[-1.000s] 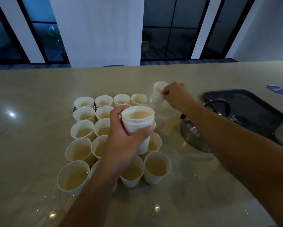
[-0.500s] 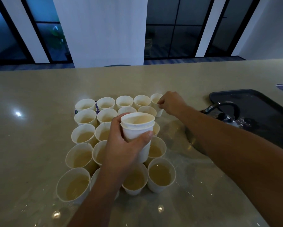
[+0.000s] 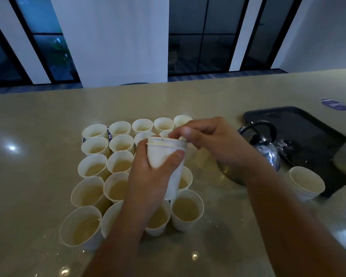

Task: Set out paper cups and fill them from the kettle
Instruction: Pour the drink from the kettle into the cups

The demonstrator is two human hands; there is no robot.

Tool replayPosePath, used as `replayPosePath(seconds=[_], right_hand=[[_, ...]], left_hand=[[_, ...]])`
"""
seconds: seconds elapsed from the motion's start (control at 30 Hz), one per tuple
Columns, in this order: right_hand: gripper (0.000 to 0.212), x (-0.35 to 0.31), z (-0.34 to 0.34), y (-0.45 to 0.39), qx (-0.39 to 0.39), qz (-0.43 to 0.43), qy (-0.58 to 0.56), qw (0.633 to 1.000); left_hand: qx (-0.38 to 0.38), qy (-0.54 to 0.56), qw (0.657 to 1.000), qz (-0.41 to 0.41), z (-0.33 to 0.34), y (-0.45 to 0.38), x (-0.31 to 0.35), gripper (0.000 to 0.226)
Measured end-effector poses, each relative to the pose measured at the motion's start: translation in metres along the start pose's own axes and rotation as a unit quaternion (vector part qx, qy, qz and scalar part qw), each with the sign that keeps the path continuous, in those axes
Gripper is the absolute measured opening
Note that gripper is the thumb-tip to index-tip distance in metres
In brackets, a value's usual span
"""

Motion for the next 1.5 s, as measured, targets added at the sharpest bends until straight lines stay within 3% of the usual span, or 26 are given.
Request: replayPosePath(seconds=[0.1,0.37,0.47,0.57,0.67,0.83,0.93,1.03,1.33,1.5], right_hand=[[0.026,0.016,-0.004,0.017,0.015,0.002,-0.013,1.0],[0.011,0.015,-0.016,0.041,0.102,-0.04,0.018,0.994],[0.018,0.01,-0.018,0.041,0.129,-0.053,0.068,0.988],[0.026,0.0,-0.049,0.046,0.268,-0.057,0.035,0.961],[0.013,-0.026,-0.079,0.045,0.347,-0.07,0.147,0.924],[0.023,0.016,-0.084,-0.002,0.256,0.038,0.326,0.909],[0.022,0.068,-0.077,-0.021,0.179,0.11,0.43,0.878],[0.02,0.096,-0.071,-0.03,0.16,0.119,0.441,0.875],[0.023,0.133,-0.063,-0.052,0.099,0.162,0.525,0.83],[0.025,0.146,-0.056,-0.058,0.043,0.165,0.579,0.797]], left_hand=[[-0.023,-0.021,0.999,0.013,0.009,0.006,0.001,0.038],[-0.079,-0.066,0.994,0.031,0.022,0.011,0.004,0.05],[-0.089,-0.072,0.993,0.023,0.023,0.012,0.004,0.055],[-0.113,-0.101,0.988,0.022,0.025,0.017,0.001,0.058],[-0.106,-0.077,0.991,0.004,0.021,0.018,-0.007,0.068],[-0.064,-0.009,0.998,0.016,0.007,0.018,0.003,0.073],[-0.05,0.008,0.998,0.033,0.001,0.017,0.004,0.076],[-0.036,0.022,0.998,0.04,-0.008,0.017,0.001,0.085],[-0.015,0.018,0.999,0.025,-0.03,0.016,-0.001,0.06],[-0.022,-0.003,0.999,0.029,-0.023,0.016,-0.002,0.068]])
Point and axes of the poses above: each hand's wrist, its own y-axis away from the middle knuckle, its own z-axis out of the palm, x = y × z, the point moved 9 cm from there along -y, towards the middle knuckle, and after that the axes turned 9 degrees about -y, right-handed, at the moved point
